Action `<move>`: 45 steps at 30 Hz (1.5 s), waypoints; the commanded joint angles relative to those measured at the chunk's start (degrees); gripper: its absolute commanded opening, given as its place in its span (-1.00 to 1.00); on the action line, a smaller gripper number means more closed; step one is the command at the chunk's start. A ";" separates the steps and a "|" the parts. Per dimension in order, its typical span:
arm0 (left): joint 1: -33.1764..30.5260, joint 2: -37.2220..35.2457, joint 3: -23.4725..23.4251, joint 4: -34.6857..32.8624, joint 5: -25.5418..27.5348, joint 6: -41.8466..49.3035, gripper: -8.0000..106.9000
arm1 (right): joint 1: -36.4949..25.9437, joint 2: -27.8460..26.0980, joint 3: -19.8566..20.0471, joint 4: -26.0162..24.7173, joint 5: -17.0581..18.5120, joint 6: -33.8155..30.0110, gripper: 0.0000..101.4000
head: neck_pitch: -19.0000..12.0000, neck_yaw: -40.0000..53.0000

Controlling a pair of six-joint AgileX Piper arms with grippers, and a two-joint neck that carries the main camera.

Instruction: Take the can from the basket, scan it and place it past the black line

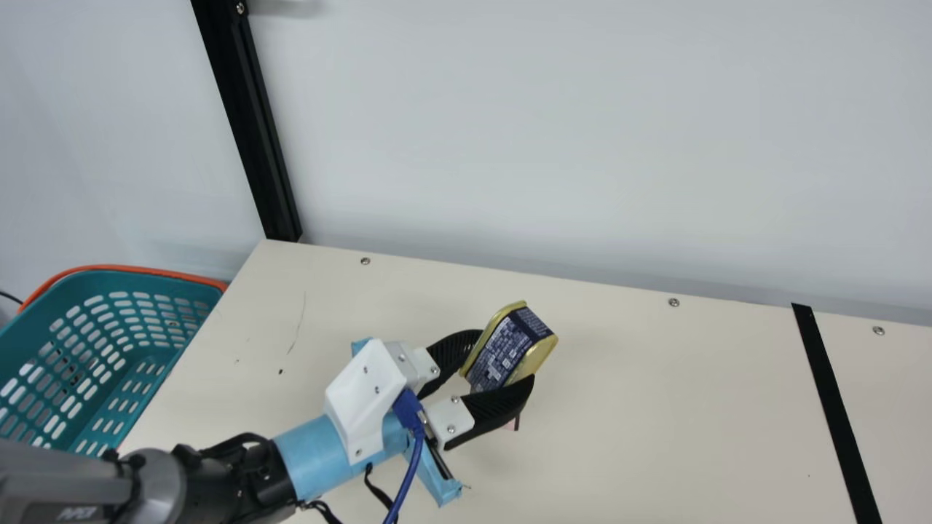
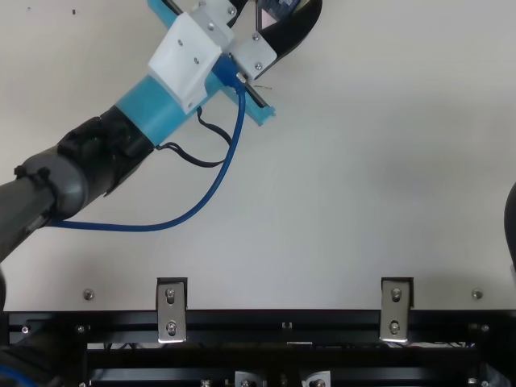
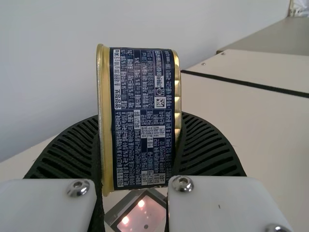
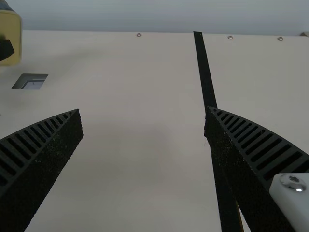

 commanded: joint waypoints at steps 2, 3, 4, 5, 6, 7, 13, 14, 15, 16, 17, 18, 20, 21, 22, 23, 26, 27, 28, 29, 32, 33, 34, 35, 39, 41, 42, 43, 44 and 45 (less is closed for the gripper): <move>-0.09 1.15 0.04 -0.66 -0.53 0.97 -0.68 | 0.00 0.00 0.00 0.00 0.00 0.00 1.00 | -1.83 -0.25; -0.11 1.53 -0.03 -0.90 -0.60 1.18 -0.68 | 0.00 0.00 0.00 0.00 0.00 0.00 1.00 | -1.83 -0.25; -0.12 1.92 -0.13 -1.00 -0.71 1.32 -0.68 | 0.00 0.00 0.00 0.00 0.00 0.00 1.00 | -1.83 -0.25; -0.16 2.27 -0.24 -1.13 -0.77 1.54 -0.68 | 0.00 0.00 0.00 0.00 0.00 0.00 1.00 | -1.83 -0.25; -0.17 2.57 -0.34 -1.22 -0.79 1.71 -0.68 | 0.00 0.00 0.00 0.00 0.00 0.00 1.00 | -1.83 -0.25; -0.21 2.88 -0.44 -1.31 -0.81 1.90 -0.68 | 0.00 0.00 0.00 0.00 0.00 0.00 1.00 | -1.83 -0.25; -0.26 4.40 -0.87 -1.54 -1.19 2.71 -0.68 | 0.00 0.00 0.00 0.00 0.00 0.00 1.00 | -1.83 -0.25; -0.26 4.54 -0.89 -1.53 -1.31 2.78 -0.68 | 0.00 0.00 0.00 0.00 0.00 0.00 1.00 | -1.83 -0.25; -0.23 4.66 -0.94 -1.48 -1.43 2.77 -0.68 | 0.00 0.00 0.00 0.00 0.00 0.00 1.00 | -1.83 -0.25; -0.19 4.79 -0.94 -1.41 -1.65 2.77 -0.68 | 0.00 0.00 0.00 0.00 0.00 0.00 1.00 | -1.83 -0.25; -0.13 4.82 -0.92 -1.28 -1.88 2.73 -0.68 | 0.00 0.00 0.00 0.00 0.00 0.00 1.00 | -1.83 -0.25; -0.06 4.84 -0.90 -1.15 -2.09 2.68 -0.68 | 0.00 0.00 0.00 0.00 0.00 0.00 1.00 | -1.83 -0.25; 0.09 4.76 -0.84 -0.77 -2.61 2.63 -0.68 | 0.00 0.00 0.00 0.00 0.00 0.00 1.00 | -1.83 -0.25; 0.14 4.71 -0.80 -0.58 -2.91 2.59 -0.68 | 0.00 0.00 0.00 0.00 0.00 0.00 1.00 | -1.83 -0.25; 0.17 4.60 -0.80 -0.37 -3.27 2.66 -0.68 | 0.00 0.00 0.00 0.00 0.00 0.00 1.00 | -1.83 -0.25; 0.19 4.55 -0.77 -0.18 -3.71 2.79 -0.68 | 0.00 0.00 0.00 0.00 0.00 0.00 1.00 | -1.83 -0.25; 0.13 4.17 -0.75 0.08 -5.22 3.47 -0.68 | 0.00 0.00 0.00 0.00 0.00 0.00 1.00 | -1.83 -0.25; 0.09 4.09 -0.76 0.11 -5.78 3.78 -0.68 | 0.00 0.00 0.00 0.00 0.00 0.00 1.00 | -1.83 -0.25; -0.03 3.86 -1.02 0.12 -5.98 4.00 -0.68 | 0.00 0.00 0.00 0.00 0.00 0.00 1.00 | -1.83 -0.25; -0.19 3.57 -1.39 0.11 -5.98 4.22 -0.68 | 0.00 0.00 0.00 0.00 0.00 0.00 1.00 | -1.83 -0.25; -0.71 2.85 -2.73 -0.06 -5.98 4.82 -0.68 | 0.00 0.00 0.00 0.00 0.00 0.00 1.00 | -1.83 -0.25; -0.90 2.68 -3.18 -0.14 -5.98 5.05 -0.68 | 0.00 0.00 0.00 0.00 0.00 0.00 1.00 | -1.83 -0.25; -1.11 2.48 -3.67 -0.31 -5.98 5.42 -0.68 | 0.00 0.00 0.00 0.00 0.00 0.00 1.00 | -1.83 -0.25; -1.32 2.28 -4.12 -0.44 -5.98 5.75 -0.68 | 0.00 0.00 0.00 0.00 0.00 0.00 1.00 | -1.83 -0.25; -2.04 2.02 -5.82 -0.91 -5.98 6.54 -0.68 | 0.00 0.00 0.00 0.00 0.00 0.00 1.00 | -1.83 -0.25; -2.28 2.06 -6.55 -1.18 -5.98 6.68 -0.68 | 0.00 0.00 0.00 0.00 0.00 0.00 1.00 | -1.83 -0.25; -2.39 2.11 -6.82 -1.33 -5.98 6.70 -0.68 | 0.00 0.00 0.00 0.00 0.00 0.00 1.00 | -1.83 -0.25; -2.44 2.21 -7.08 -1.42 -5.98 6.71 -0.68 | 0.00 0.00 0.00 0.00 0.00 0.00 1.00 | -1.83 -0.25; -2.49 2.28 -7.25 -1.53 -5.98 6.71 -0.68 | 0.00 0.00 0.00 0.00 0.00 0.00 1.00 | -1.83 -0.25; -2.53 2.42 -7.41 -1.64 -5.98 6.68 -0.68 | 0.00 0.00 0.00 0.00 0.00 0.00 1.00 | -1.83 -0.25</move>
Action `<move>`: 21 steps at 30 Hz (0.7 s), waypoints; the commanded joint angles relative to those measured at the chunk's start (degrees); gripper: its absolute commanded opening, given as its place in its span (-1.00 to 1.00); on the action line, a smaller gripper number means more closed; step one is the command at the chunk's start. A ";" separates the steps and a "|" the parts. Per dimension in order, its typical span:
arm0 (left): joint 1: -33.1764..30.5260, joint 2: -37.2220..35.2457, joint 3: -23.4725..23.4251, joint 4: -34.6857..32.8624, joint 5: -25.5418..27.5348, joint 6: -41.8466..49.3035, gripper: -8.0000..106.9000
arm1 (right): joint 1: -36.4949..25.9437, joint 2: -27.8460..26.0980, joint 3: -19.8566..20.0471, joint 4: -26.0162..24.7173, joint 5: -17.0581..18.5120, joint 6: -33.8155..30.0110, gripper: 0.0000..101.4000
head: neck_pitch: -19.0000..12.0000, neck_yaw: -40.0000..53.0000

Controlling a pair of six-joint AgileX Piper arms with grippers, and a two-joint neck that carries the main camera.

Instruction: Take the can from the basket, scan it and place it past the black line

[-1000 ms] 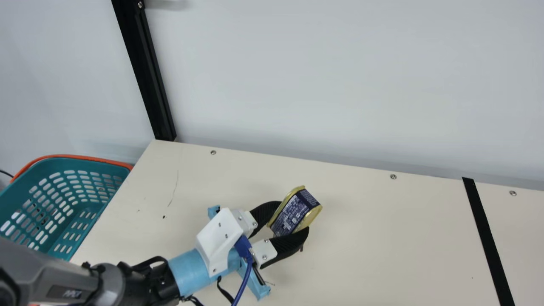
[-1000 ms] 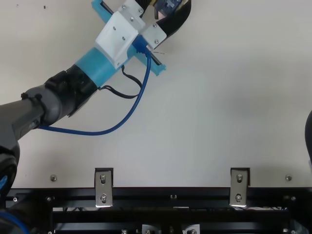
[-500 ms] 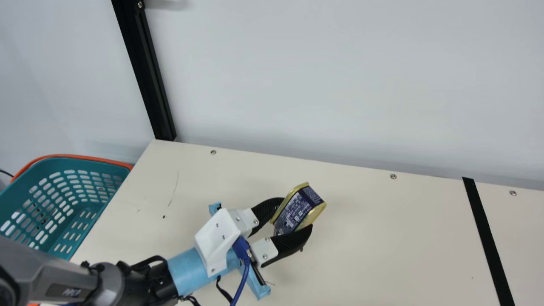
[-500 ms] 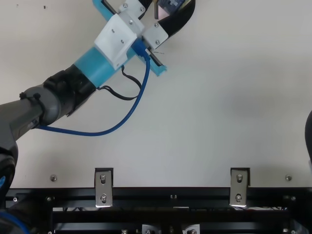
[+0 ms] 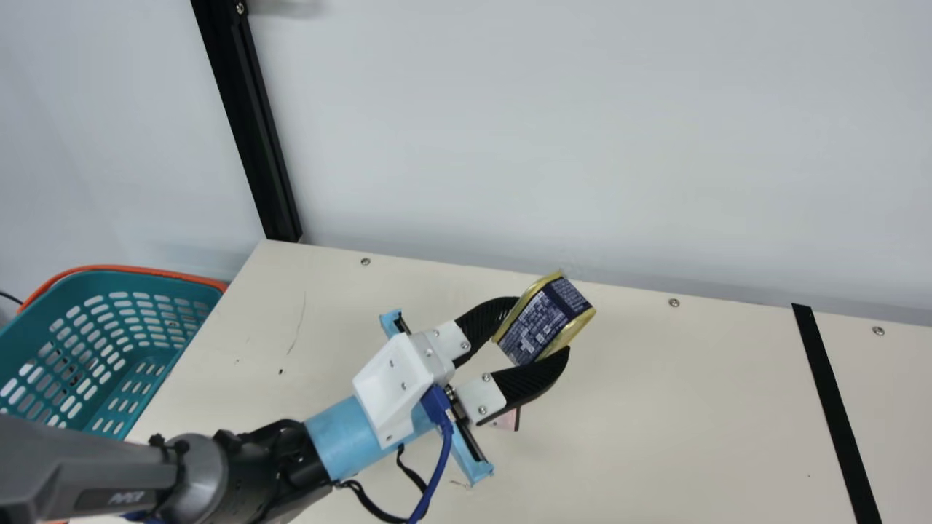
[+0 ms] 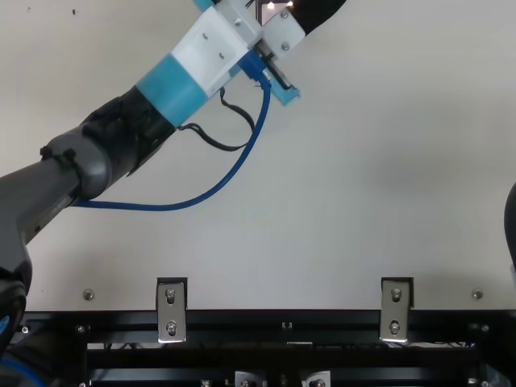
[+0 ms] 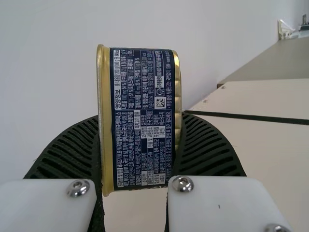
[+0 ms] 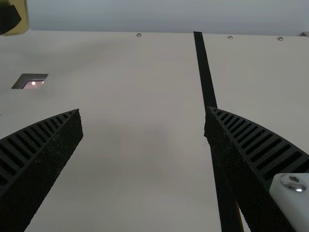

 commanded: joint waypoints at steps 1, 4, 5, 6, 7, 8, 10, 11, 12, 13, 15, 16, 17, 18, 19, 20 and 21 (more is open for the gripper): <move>-0.05 0.28 -0.24 -0.21 0.01 -0.05 -0.68 | 0.00 0.00 0.00 0.00 0.00 0.00 1.00 | -2.13 -0.25; 0.01 0.69 -0.51 -0.52 0.01 -0.31 -0.68 | 0.00 0.00 0.00 0.00 0.00 0.00 1.00 | -2.13 -0.25; 0.04 0.87 -0.53 -0.59 0.01 -0.37 -0.68 | 0.00 0.00 0.00 0.00 0.00 0.00 1.00 | -2.13 -0.25; 0.08 1.01 -0.54 -0.67 0.01 -0.43 -0.68 | 0.00 0.00 0.00 0.00 0.00 0.00 1.00 | -2.13 -0.25; 0.12 1.15 -0.54 -0.80 0.01 -0.49 -0.68 | 0.00 0.00 0.00 0.00 0.00 0.00 1.00 | -2.13 -0.25; 0.19 1.36 -0.57 -0.87 0.01 -0.51 -0.68 | 0.00 0.00 0.00 0.00 0.00 0.00 1.00 | -2.13 -0.25; 0.40 1.81 -0.60 -1.01 0.01 -0.44 -0.68 | 0.00 0.00 0.00 0.00 0.00 0.00 1.00 | -2.13 -0.25; 0.54 2.09 -0.60 -1.05 0.01 -0.38 -0.68 | 0.00 0.00 0.00 0.00 0.00 0.00 1.00 | -2.13 -0.25; 0.67 2.36 -0.62 -1.09 0.01 -0.30 -0.68 | 0.00 0.00 0.00 0.00 0.00 0.00 1.00 | -2.13 -0.25; 0.82 2.64 -0.66 -1.10 0.01 -0.24 -0.68 | 0.00 0.00 0.00 0.00 0.00 0.00 1.00 | -2.13 -0.25; 1.07 3.18 -0.74 -1.17 0.01 -0.08 -0.68 | 0.00 0.00 0.00 0.00 0.00 0.00 1.00 | -2.13 -0.25; 1.19 3.42 -0.74 -1.19 0.01 0.00 -0.68 | 0.00 0.00 0.00 0.00 0.00 0.00 1.00 | -2.13 -0.25; 1.32 3.67 -0.78 -1.20 0.01 0.07 -0.68 | 0.00 0.00 0.00 0.00 0.00 0.00 1.00 | -2.13 -0.25; 1.42 3.90 -0.78 -1.25 0.01 0.16 -0.68 | 0.00 0.00 0.00 0.00 0.00 0.00 1.00 | -2.13 -0.25; 1.52 4.10 -0.79 -1.28 0.01 0.25 -0.68 | 0.00 0.00 0.00 0.00 0.00 0.00 1.00 | -2.13 -0.25; 1.58 4.29 -0.79 -1.32 0.01 0.33 -0.68 | 0.00 0.00 0.00 0.00 0.00 0.00 1.00 | -2.13 -0.25; 1.61 4.50 -0.76 -1.37 0.01 0.43 -0.68 | 0.00 0.00 0.00 0.00 0.00 0.00 1.00 | -2.13 -0.25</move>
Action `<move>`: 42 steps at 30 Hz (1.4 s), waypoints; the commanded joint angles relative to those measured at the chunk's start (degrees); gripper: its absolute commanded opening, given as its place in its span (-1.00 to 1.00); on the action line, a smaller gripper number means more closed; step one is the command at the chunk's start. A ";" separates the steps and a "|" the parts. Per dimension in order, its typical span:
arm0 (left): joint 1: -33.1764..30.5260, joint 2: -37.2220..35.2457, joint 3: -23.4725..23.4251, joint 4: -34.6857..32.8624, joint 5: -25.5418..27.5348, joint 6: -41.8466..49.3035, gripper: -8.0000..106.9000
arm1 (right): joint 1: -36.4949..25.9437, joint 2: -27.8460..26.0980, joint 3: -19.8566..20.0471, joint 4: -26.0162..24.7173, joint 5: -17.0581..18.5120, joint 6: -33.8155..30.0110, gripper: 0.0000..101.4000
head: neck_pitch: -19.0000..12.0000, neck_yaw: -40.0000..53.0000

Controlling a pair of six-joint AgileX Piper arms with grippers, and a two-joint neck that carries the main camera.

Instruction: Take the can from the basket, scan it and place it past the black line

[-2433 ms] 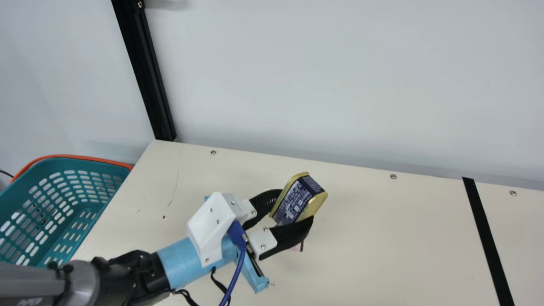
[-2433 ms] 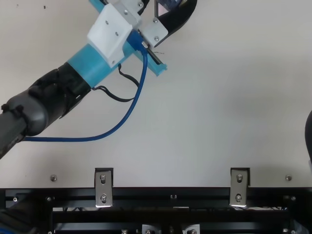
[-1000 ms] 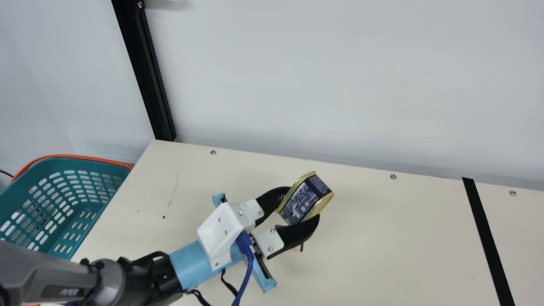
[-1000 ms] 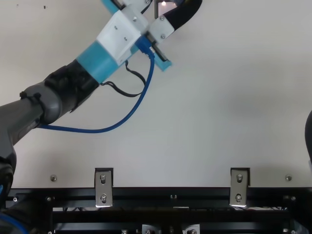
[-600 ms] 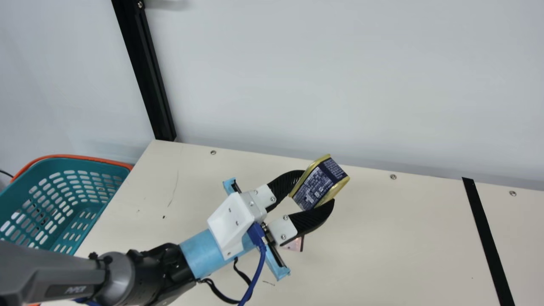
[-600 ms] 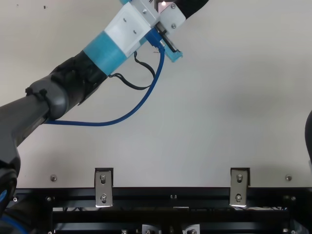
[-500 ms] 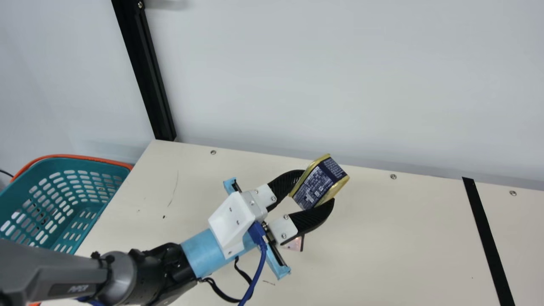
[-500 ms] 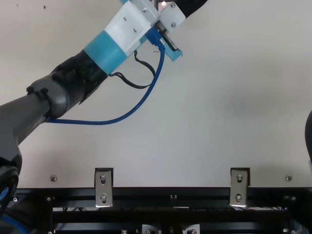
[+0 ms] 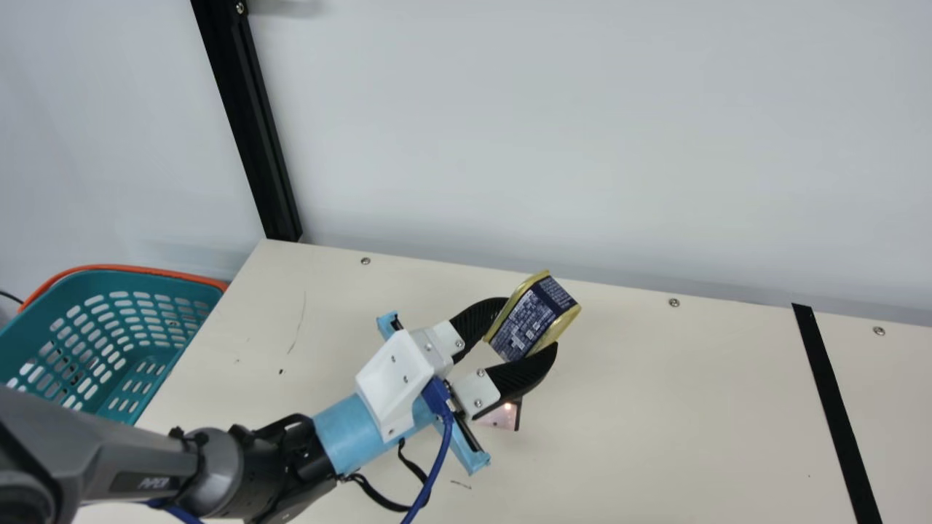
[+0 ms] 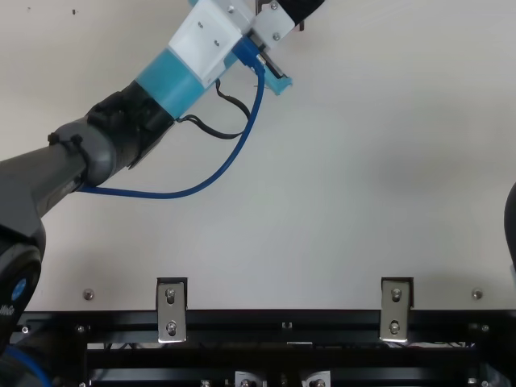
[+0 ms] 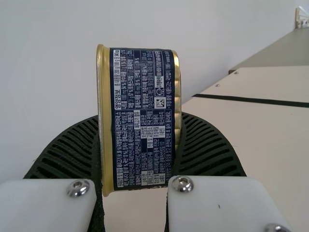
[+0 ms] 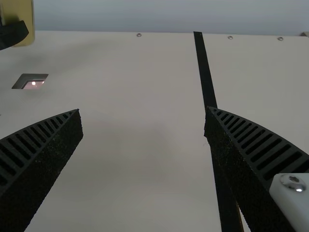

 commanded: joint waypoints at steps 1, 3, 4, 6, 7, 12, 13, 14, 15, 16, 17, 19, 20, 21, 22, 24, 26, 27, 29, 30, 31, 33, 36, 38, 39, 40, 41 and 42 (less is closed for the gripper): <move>0.09 0.34 -0.05 -0.15 -0.05 0.23 -0.68 | 0.00 0.00 0.00 0.00 0.00 0.00 1.00 | -1.83 -0.25; 0.07 0.78 -0.11 -0.23 -0.05 0.43 -0.68 | 0.00 0.00 0.00 0.00 0.00 0.00 1.00 | -1.83 -0.25; 0.05 0.97 -0.12 -0.29 -0.05 0.52 -0.68 | 0.00 0.00 0.00 0.00 0.00 0.00 1.00 | -1.83 -0.25; -0.01 1.47 -0.28 -0.40 -0.05 0.69 -0.68 | 0.00 0.00 0.00 0.00 0.00 0.00 1.00 | -1.83 -0.25; -0.05 1.71 -0.35 -0.42 -0.05 0.80 -0.68 | 0.00 0.00 0.00 0.00 0.00 0.00 1.00 | -1.83 -0.25; -0.30 2.89 -0.89 -0.67 -0.05 1.31 -0.68 | 0.00 0.00 0.00 0.00 0.00 0.00 1.00 | -1.83 -0.25; -0.32 3.03 -0.91 -0.79 -0.05 1.29 -0.68 | 0.00 0.00 0.00 0.00 0.06 0.00 1.00 | -1.83 -0.25; -0.39 3.11 -0.88 -0.92 -0.05 1.24 -0.68 | 0.00 0.00 0.00 0.00 0.01 0.00 1.00 | -1.83 -0.25; -0.41 3.02 -0.75 -0.99 -0.05 1.12 -0.68 | 0.00 0.00 0.00 0.00 0.01 0.00 1.00 | -1.83 -0.25; -0.48 2.82 -0.53 -1.10 -0.05 0.99 -0.68 | 0.00 0.00 0.00 0.00 0.01 0.00 1.00 | -1.83 -0.25; -0.48 2.51 -0.25 -1.12 -0.05 0.83 -0.68 | 0.00 0.00 0.00 0.00 0.01 0.00 1.00 | -1.83 -0.25; -0.41 1.38 0.85 -1.06 -0.05 0.43 -0.68 | 0.00 0.00 0.00 0.00 0.01 0.00 1.00 | -1.83 -0.25; -0.29 0.63 1.57 -0.95 -0.05 0.20 -0.68 | 0.00 0.00 0.00 0.00 0.01 0.00 1.00 | -1.83 -0.25; -0.14 -0.18 2.36 -0.81 -0.05 -0.06 -0.68 | 0.00 0.00 0.00 0.00 0.01 0.00 1.00 | -1.83 -0.25; 0.13 -1.15 3.28 -0.54 -0.05 -0.35 -0.68 | 0.00 0.00 0.00 0.00 0.01 0.00 1.00 | -1.83 -0.25; 0.77 -3.26 5.34 0.32 -0.05 -0.89 -0.68 | 0.00 0.00 0.00 0.00 0.01 0.00 1.00 | -1.83 -0.25; 1.55 -5.53 7.58 1.41 -0.05 -1.37 -0.68 | 0.00 0.00 0.00 0.00 0.01 0.00 1.00 | -1.83 -0.25; 2.02 -6.83 8.93 2.10 -0.05 -1.64 -0.68 | 0.00 0.00 0.00 0.00 0.01 0.00 1.00 | -1.83 -0.25; 3.06 -9.45 11.75 3.73 -0.05 -2.03 -0.68 | 0.00 0.00 0.00 0.00 0.01 0.00 1.00 | -1.83 -0.25; 3.66 -10.79 13.20 4.71 -0.05 -2.13 -0.68 | 0.00 0.00 0.00 0.00 0.01 0.00 1.00 | -1.83 -0.25; 4.34 -12.14 14.71 5.78 -0.05 -2.20 -0.68 | 0.00 0.00 0.00 0.00 0.01 0.00 1.00 | -1.83 -0.25; 5.71 -14.59 17.47 7.84 -0.05 -2.33 -0.68 | 0.00 0.00 0.00 0.00 0.01 0.00 1.00 | -1.83 -0.25; 7.69 -19.89 19.76 11.36 3.33 -4.02 -0.68 | 0.00 0.00 0.00 0.00 0.01 0.00 1.00 | -1.83 -0.25; 8.72 -24.10 20.32 13.94 7.03 -6.09 -0.68 | 0.00 0.00 0.00 0.00 0.01 0.00 1.00 | -1.83 -0.25; 9.19 -26.37 20.41 15.41 9.20 -7.41 -0.68 | 0.00 0.00 0.00 0.00 0.01 0.00 1.00 | -1.83 -0.25; 9.59 -28.55 20.32 16.96 11.42 -8.83 -0.68 | 0.00 0.00 0.00 0.00 0.01 0.00 1.00 | -1.83 -0.25; 9.90 -30.64 20.12 18.53 13.60 -10.35 -0.68 | 0.00 0.00 0.00 0.00 0.01 0.00 1.00 | -1.83 -0.25; 10.12 -32.71 19.75 20.28 15.87 -12.21 -0.68 | 0.00 0.00 0.00 0.00 0.01 0.00 1.00 | -1.83 -0.25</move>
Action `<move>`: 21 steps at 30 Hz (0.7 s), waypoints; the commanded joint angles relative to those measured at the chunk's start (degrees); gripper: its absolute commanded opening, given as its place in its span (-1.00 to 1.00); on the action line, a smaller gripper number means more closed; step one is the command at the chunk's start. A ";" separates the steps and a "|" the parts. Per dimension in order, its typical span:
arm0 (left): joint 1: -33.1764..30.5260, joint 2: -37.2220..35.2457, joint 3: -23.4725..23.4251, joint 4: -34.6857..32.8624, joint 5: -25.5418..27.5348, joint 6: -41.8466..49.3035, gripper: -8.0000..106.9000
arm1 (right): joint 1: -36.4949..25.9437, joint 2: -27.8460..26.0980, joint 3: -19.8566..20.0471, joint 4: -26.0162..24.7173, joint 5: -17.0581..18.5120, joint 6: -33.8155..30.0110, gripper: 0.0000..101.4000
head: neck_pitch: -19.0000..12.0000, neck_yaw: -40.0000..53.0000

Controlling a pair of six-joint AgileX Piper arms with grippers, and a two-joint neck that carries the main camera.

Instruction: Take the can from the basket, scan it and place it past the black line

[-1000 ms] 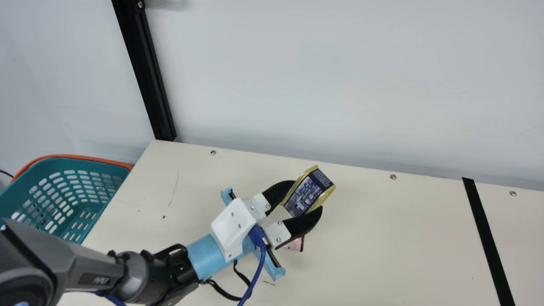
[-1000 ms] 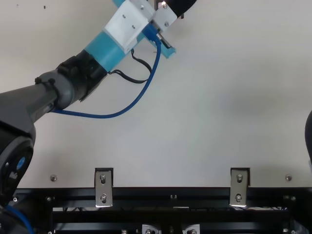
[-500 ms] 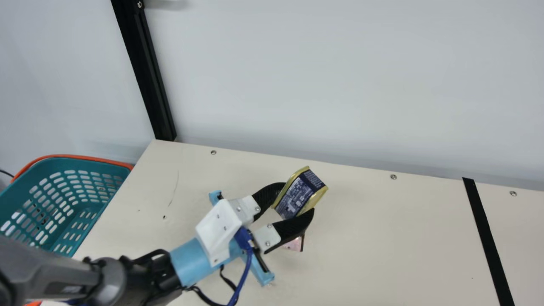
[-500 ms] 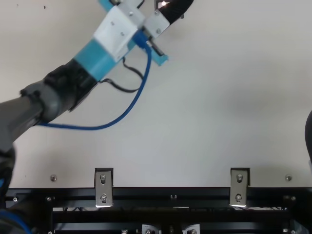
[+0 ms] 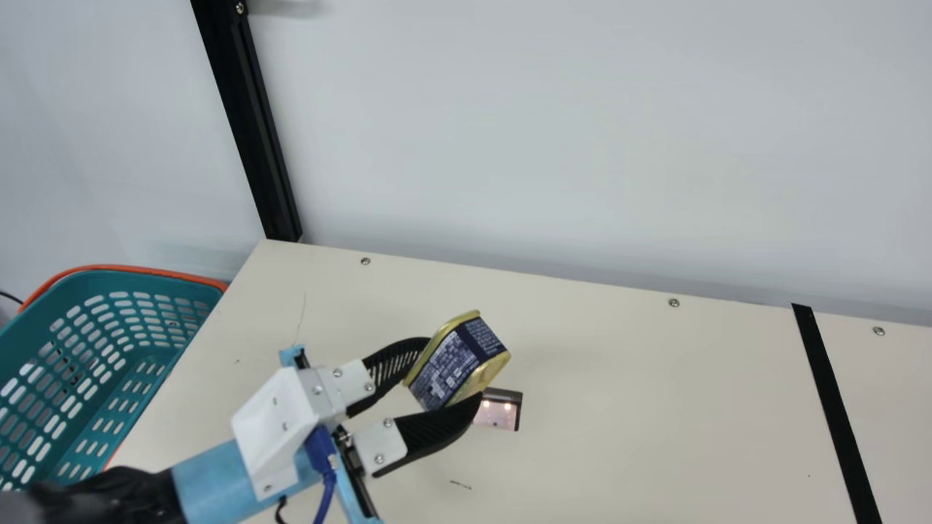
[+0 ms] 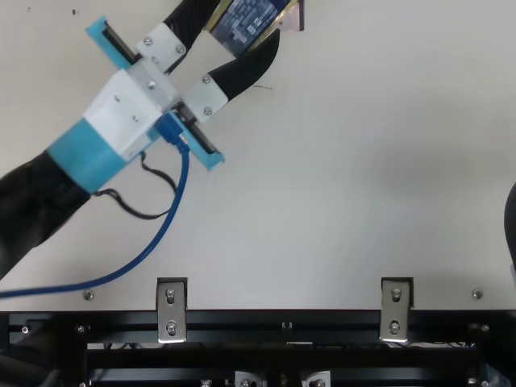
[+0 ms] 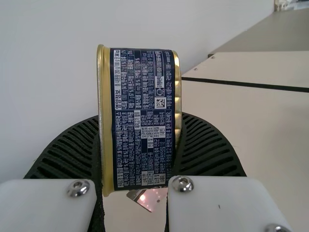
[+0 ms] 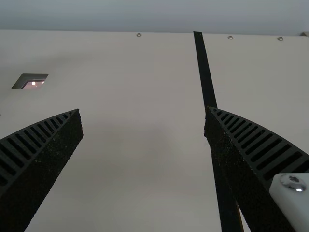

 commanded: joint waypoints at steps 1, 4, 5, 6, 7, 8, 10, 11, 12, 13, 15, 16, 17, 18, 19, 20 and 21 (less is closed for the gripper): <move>0.32 -8.03 -0.86 5.40 9.08 -5.49 -0.68 | 0.00 0.00 0.00 0.00 0.00 0.00 1.00 | -2.13 -0.25; 0.13 -13.30 -2.75 11.55 15.37 -11.94 -0.68 | 0.00 0.00 0.00 0.00 0.00 0.00 1.00 | -2.13 -0.25; 0.01 -14.79 -3.48 13.83 17.15 -14.26 -0.68 | 0.00 0.00 0.00 0.00 0.00 0.00 1.00 | -2.13 -0.25; -0.24 -16.16 -4.19 16.12 18.81 -16.58 -0.68 | 0.00 0.00 0.00 0.00 0.00 0.00 1.00 | -2.13 -0.25; -0.52 -17.42 -4.98 18.49 20.41 -18.97 -0.68 | 0.00 0.00 0.00 0.00 0.00 0.00 1.00 | -2.13 -0.25; -0.88 -18.54 -5.78 20.89 21.91 -21.40 -0.68 | 0.00 0.00 0.00 0.00 0.00 0.00 1.00 | -2.13 -0.25; -1.68 -20.43 -7.22 25.62 24.61 -25.99 -0.68 | 0.00 0.00 0.00 0.00 0.00 0.00 1.00 | -2.13 -0.25; -2.12 -21.22 -7.90 28.21 25.76 -28.40 -0.68 | 0.00 0.00 0.00 0.00 0.00 0.00 1.00 | -2.13 -0.25; -2.53 -21.93 -8.48 30.68 26.78 -30.57 -0.68 | 0.00 0.00 0.00 0.00 0.00 0.00 1.00 | -2.13 -0.25; -2.90 -22.53 -9.03 33.32 27.63 -32.87 -0.68 | 0.00 0.00 0.00 0.00 0.00 0.00 1.00 | -2.13 -0.25; -3.56 -23.53 -9.86 38.48 28.91 -37.16 -0.68 | 0.00 0.00 0.00 0.00 0.00 0.00 1.00 | -2.13 -0.25; -3.87 -23.96 -10.19 41.32 29.36 -39.43 -0.68 | 0.00 0.00 0.00 0.00 0.00 0.00 1.00 | -2.13 -0.25; -4.10 -24.38 -10.43 44.26 29.63 -41.60 -0.68 | 0.00 0.00 0.00 0.00 0.00 0.00 1.00 | -2.13 -0.25; -4.19 -24.73 -10.61 47.20 29.72 -43.70 -0.68 | 0.00 0.00 0.00 0.00 0.00 0.00 1.00 | -2.13 -0.25; -4.15 -25.06 -10.74 50.38 29.60 -45.85 -0.68 | 0.00 0.00 0.00 0.00 0.00 0.00 1.00 | -2.13 -0.25; -3.94 -25.41 -10.87 53.55 29.30 -47.93 -0.68 | 0.00 0.00 0.00 0.00 0.00 0.00 1.00 | -2.13 -0.25; -3.60 -25.76 -11.05 56.71 28.80 -50.02 -0.68 | 0.00 0.00 0.00 0.00 0.00 0.00 1.00 | -2.13 -0.25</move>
